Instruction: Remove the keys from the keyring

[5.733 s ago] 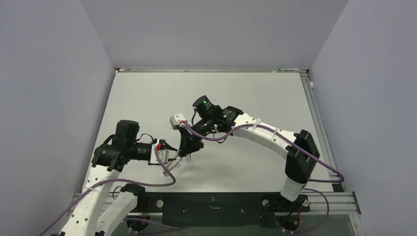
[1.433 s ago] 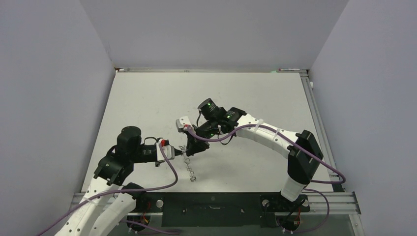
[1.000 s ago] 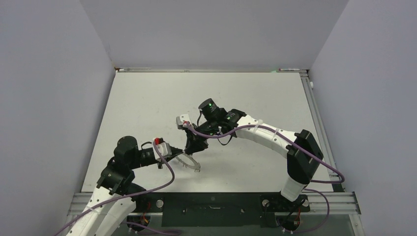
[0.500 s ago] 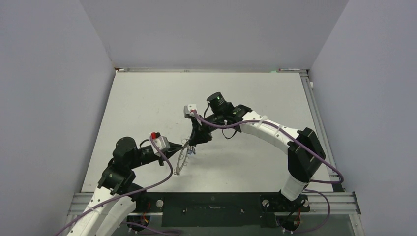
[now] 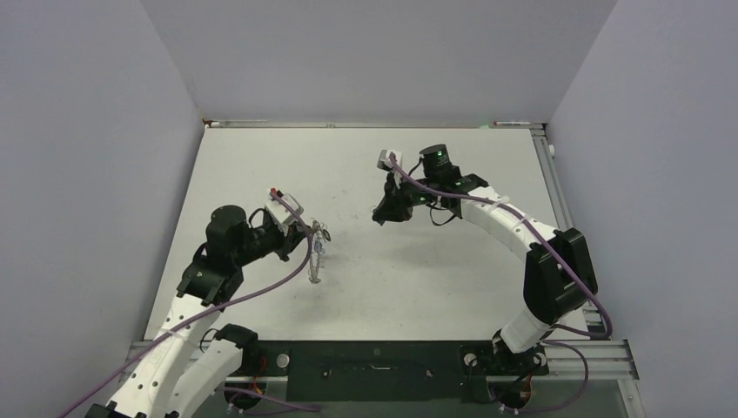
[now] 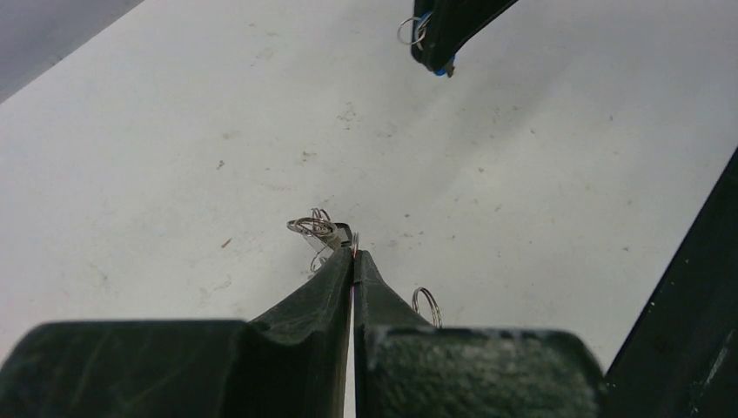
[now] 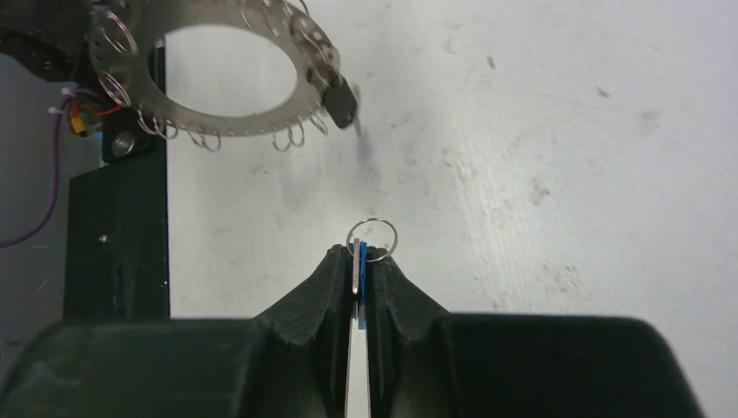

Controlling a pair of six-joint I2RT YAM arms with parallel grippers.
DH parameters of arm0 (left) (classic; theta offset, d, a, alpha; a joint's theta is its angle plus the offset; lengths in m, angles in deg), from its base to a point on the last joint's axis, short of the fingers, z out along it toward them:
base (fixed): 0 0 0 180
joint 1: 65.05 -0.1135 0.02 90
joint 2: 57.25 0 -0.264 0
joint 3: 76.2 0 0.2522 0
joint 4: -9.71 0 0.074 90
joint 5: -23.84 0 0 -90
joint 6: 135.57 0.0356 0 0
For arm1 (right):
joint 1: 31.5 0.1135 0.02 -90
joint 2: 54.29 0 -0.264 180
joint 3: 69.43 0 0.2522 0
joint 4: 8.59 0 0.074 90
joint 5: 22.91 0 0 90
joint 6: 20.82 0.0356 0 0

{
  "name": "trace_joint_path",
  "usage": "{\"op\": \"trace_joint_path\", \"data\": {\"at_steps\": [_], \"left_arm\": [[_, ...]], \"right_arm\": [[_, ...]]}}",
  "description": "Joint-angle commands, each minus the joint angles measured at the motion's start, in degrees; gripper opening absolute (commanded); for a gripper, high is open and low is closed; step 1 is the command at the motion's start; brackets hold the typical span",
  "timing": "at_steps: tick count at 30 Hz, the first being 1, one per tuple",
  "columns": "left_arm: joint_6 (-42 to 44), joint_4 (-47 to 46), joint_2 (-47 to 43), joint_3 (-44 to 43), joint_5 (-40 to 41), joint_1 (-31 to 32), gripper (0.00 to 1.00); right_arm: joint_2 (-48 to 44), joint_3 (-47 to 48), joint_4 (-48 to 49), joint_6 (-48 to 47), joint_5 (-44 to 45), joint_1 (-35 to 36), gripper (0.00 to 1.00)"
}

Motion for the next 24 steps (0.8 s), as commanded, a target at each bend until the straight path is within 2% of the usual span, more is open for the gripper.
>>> {"op": "trace_joint_path", "data": {"at_steps": [1,6,10,17,24], "left_arm": [[0.9,1.5,3.0,-8.0,2.0,-2.5,0.0],[0.1,0.2,6.3,-10.9,4.8,-2.5,0.0],[-0.7,-2.5,5.3,-9.8,4.6,-2.5,0.0],[-1.6,4.9,11.2,-14.1,4.8,-1.2,0.0],[-5.0,5.6,17.9,-19.2,4.1,2.0,0.0]], "right_arm": [[-3.8,-1.7,2.7,1.5,2.8,-5.6,0.05],[-2.8,-2.6,-0.9,-1.3,7.6,-12.3,0.05],[-1.0,-2.6,-5.9,-5.3,13.9,-17.4,0.05],[2.9,-3.9,-11.3,-11.0,21.6,-27.4,0.06],[5.9,-7.0,-10.8,-15.0,25.9,-34.5,0.06]]}}
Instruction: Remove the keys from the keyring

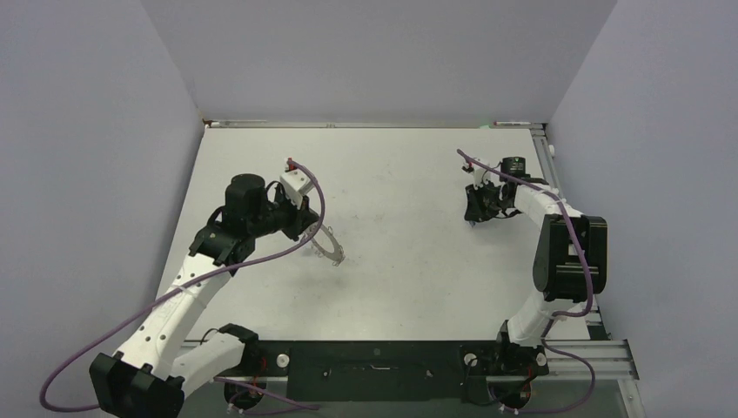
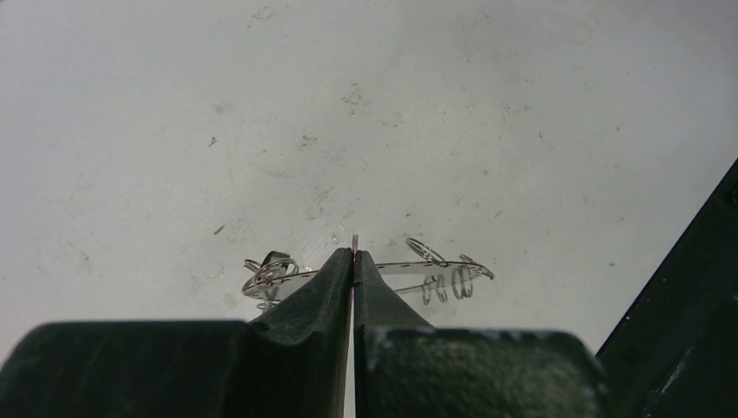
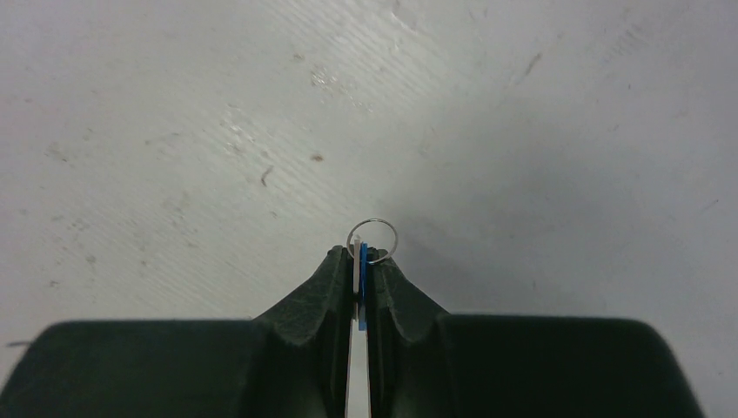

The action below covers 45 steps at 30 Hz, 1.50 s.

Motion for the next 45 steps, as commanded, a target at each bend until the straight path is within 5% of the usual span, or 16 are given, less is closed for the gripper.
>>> {"op": "trace_joint_path", "data": {"at_steps": [1,9,17,25,38,45], "left_arm": [[-3.4,-1.4,3.1,-5.9,-0.6,2.0,0.0],[-3.5,2.1,13.7,-15.9,-0.6,7.8,0.0],[-0.6,-2.0,24.9,-26.2,0.2,15.1,0.0],[-0.9,-7.3,35.2,-34.8,-4.2,16.3,0.0],[1.6,-16.0,49.5,-43.1,-4.7,19.5,0.0],[11.9,-6.8,47.2,-34.8,-7.7,20.8,0.0]], "right_arm": [[1.8,-0.8,-0.6,-4.2,3.5,-3.4,0.06],[5.4,-1.2,-0.3,-5.3,5.5,-4.9,0.14],[6.2,-0.7,-1.8,-5.2,4.1,-5.5,0.54],[-0.2,-0.8,-2.4,-4.7,-3.5,-5.9,0.76],[-3.4,2.7,-5.9,-1.2,-8.1,-6.1,0.93],[-4.9,1.7,-6.9,-2.3,-8.2,-6.2,0.94]]}}
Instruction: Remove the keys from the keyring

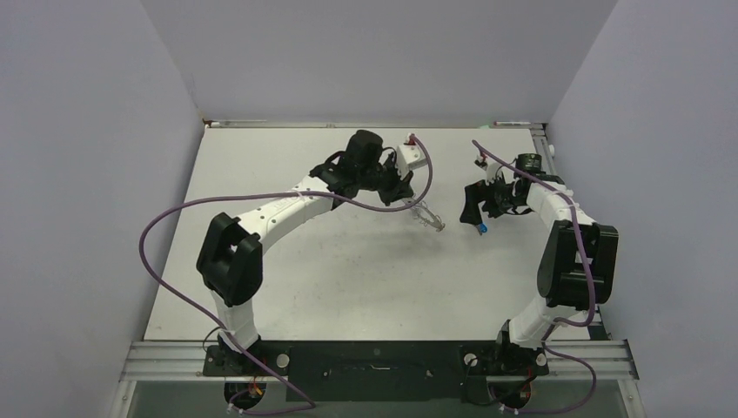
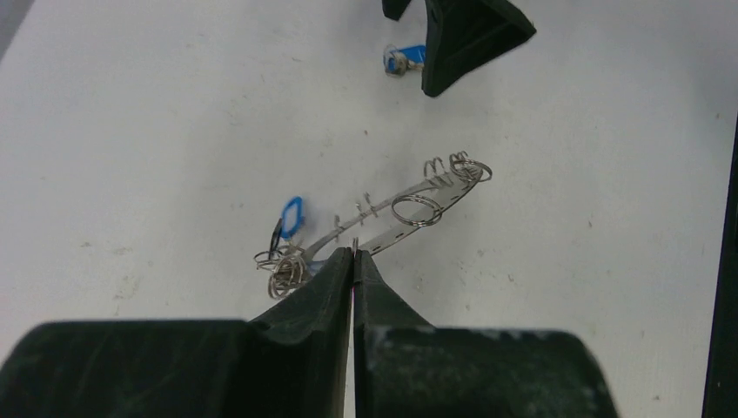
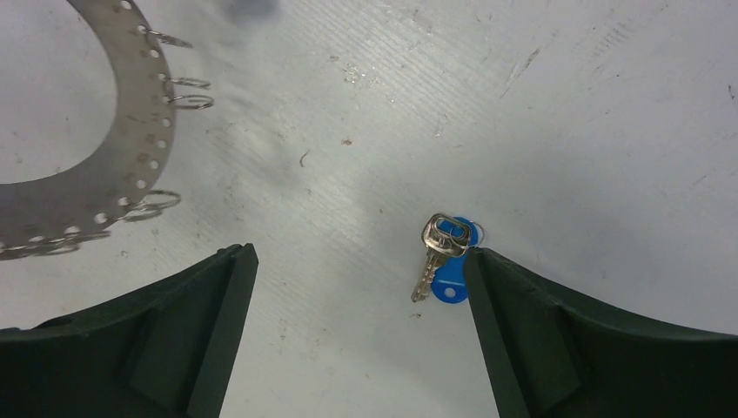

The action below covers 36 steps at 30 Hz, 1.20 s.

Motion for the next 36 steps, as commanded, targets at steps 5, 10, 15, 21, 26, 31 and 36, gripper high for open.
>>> {"op": "trace_joint_path", "data": {"at_steps": [5,10,15,21,26,31,36], "left_arm": [[19.8,15.1,-6.7,10.9,-1.3,0.4,0.0],[24.8,16.6,-9.6,18.5,0.1,-2.8,0.0],[31.2,18.6,-12.2,24.4,0.2,-5.8,0.0],[42.5,22.0,-12.5,27.7,1.8,-7.9,0.0],[46.3,22.5,-12.1,28.9,2.4,-11.8,0.14],[43.4,19.2,-14.1,30.6,2.1,-13.8,0.33],[34.3,17.4,-19.4,31.1,-4.0,-19.4,0.66]], "right_arm": [[-2.8,0.1,-0.2,-0.1,-4.6,-0.3,0.94],[-2.8,-0.9,-0.1,1.1,-8.3,-0.1,0.94],[-4.1,-2.7,1.4,2.4,-8.2,1.5,0.95],[-4.3,-4.0,2.6,3.9,-8.2,4.8,0.98],[-6.0,-5.6,4.6,5.7,-7.2,8.9,1.0],[-6.9,-6.3,7.7,8.7,-6.9,12.1,1.0],[-8.3,-6.4,10.4,10.8,-7.0,12.8,0.91]]}}
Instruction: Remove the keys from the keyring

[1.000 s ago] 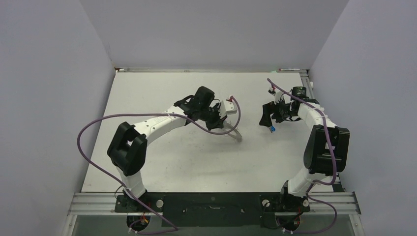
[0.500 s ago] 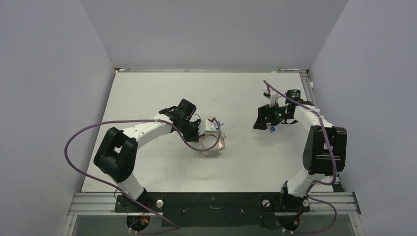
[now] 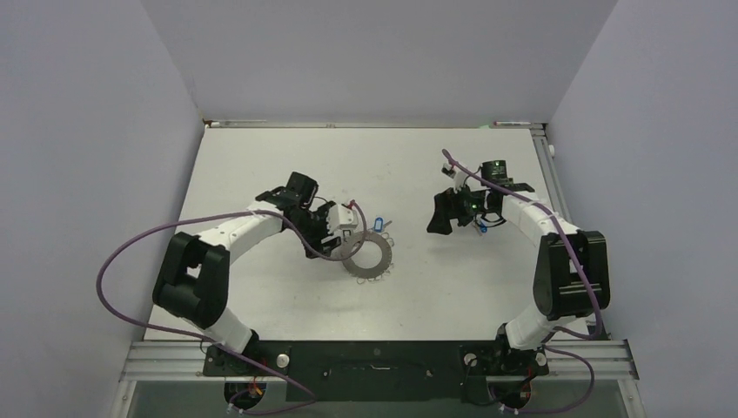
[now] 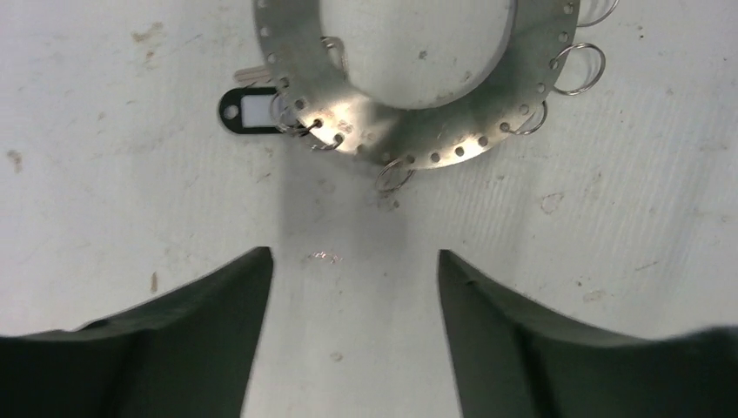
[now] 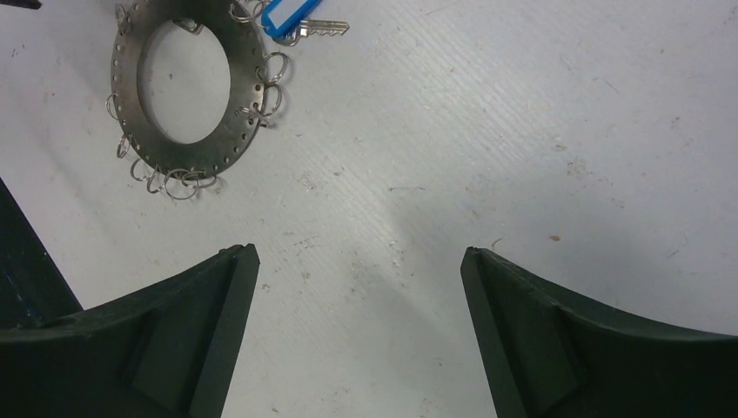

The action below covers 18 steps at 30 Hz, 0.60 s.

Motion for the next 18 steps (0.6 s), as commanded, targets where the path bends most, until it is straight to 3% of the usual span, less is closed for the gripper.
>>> {"op": "trace_joint_path", "data": {"at_steps": [1,2,3,9,14,18], "left_arm": [[-9.2,-3.7,-8.5,-0.3,-6.8,-5.6,0.76],[-12.6,-4.7,-10.1,-0.2,-7.6,-7.4,0.95],[-15.8,-6.0,-11.6,-0.2,-8.7,-9.1,0.97],[-37.4,-11.0,-16.6,-2.7,-13.4,-22.8,0.96],[-50.3,-11.4,-16.8,-5.0,-3.5,-30.7,0.96],[-52.4,-13.6,-18.7,-1.7,3.3,-32.1,0.96]], "right_arm": [[-4.1,-0.1,5.0,2.7,-0.9,0.0,0.9],[-4.6,0.1,5.2,2.8,-0.8,0.0,0.9],[-5.0,0.3,5.5,3.0,-0.6,0.0,0.9],[-8.2,1.8,9.0,5.1,3.3,-0.1,0.9],[-9.4,1.2,13.9,9.5,7.1,-1.4,0.9],[-10.3,-2.8,19.8,13.3,7.0,-3.9,0.9]]}}
